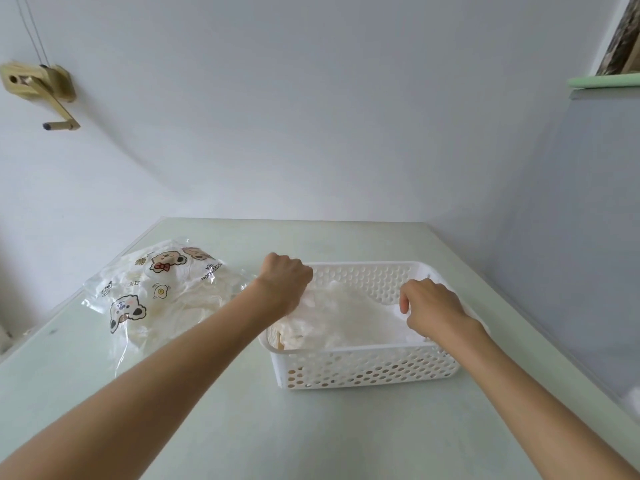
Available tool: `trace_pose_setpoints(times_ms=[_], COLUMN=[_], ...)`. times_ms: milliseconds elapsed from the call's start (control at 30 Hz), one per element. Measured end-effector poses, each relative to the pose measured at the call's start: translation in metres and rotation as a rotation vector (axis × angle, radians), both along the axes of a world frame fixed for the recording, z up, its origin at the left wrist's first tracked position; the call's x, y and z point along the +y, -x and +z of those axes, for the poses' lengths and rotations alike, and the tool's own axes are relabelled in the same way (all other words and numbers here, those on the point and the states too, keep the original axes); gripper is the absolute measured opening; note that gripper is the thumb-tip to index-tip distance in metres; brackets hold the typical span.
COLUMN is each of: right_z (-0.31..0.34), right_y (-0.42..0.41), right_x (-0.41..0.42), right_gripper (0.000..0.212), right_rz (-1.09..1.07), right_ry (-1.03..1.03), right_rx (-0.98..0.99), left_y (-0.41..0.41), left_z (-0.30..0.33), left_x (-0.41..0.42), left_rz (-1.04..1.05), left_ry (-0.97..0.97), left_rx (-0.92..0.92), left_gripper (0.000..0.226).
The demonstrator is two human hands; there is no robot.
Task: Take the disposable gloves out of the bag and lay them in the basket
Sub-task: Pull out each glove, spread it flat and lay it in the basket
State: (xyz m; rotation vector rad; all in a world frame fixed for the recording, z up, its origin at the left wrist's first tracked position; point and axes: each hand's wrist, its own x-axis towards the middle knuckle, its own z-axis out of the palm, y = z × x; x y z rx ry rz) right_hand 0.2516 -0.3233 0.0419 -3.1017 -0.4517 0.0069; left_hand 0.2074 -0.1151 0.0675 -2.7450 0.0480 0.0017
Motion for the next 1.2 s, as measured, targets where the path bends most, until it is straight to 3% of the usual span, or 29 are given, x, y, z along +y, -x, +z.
trace_pose_setpoints(times_ms=[200, 333, 400, 467, 567, 733, 867, 1033, 1200], right_z=[0.030, 0.040, 0.036, 0.028, 0.010, -0.005, -0.003, 0.020, 0.042], right_y=[0.003, 0.005, 0.001, -0.005, -0.020, -0.035, -0.036, -0.028, 0.008], right_x=[-0.015, -0.011, -0.003, 0.007, 0.017, 0.016, 0.013, 0.007, 0.017], right_gripper=[0.033, 0.033, 0.031, 0.042, 0.081, 0.085, 0.088, 0.064, 0.040], right_rz=[0.008, 0.042, 0.087, 0.105, 0.048, 0.007, 0.008, 0.059, 0.188], right_ry=[-0.152, -0.174, -0.201, -0.192, 0.051, 0.126, 0.071, -0.049, -0.185], right_rx=[-0.009, -0.007, 0.078, 0.322, 0.605, 0.616, 0.684, 0.632, 0.249], left_y=[0.014, 0.020, 0.015, 0.007, -0.009, -0.017, -0.016, 0.002, 0.064], left_z=[0.020, 0.018, 0.012, 0.000, -0.025, -0.049, -0.049, -0.007, 0.023], left_x=[0.021, 0.024, 0.014, 0.001, -0.008, 0.000, 0.002, 0.002, 0.046], left_rz=[0.064, -0.068, -0.164, -0.235, -0.230, -0.141, -0.129, -0.087, 0.012], left_ry=[0.224, 0.438, 0.521, 0.502, 0.312, 0.167, 0.267, 0.570, 0.804], left_rx=[-0.099, -0.049, 0.034, 0.228, 0.449, 0.516, 0.536, 0.341, -0.371], left_gripper=[0.041, 0.027, 0.032, 0.061, 0.090, 0.093, 0.090, 0.085, 0.041])
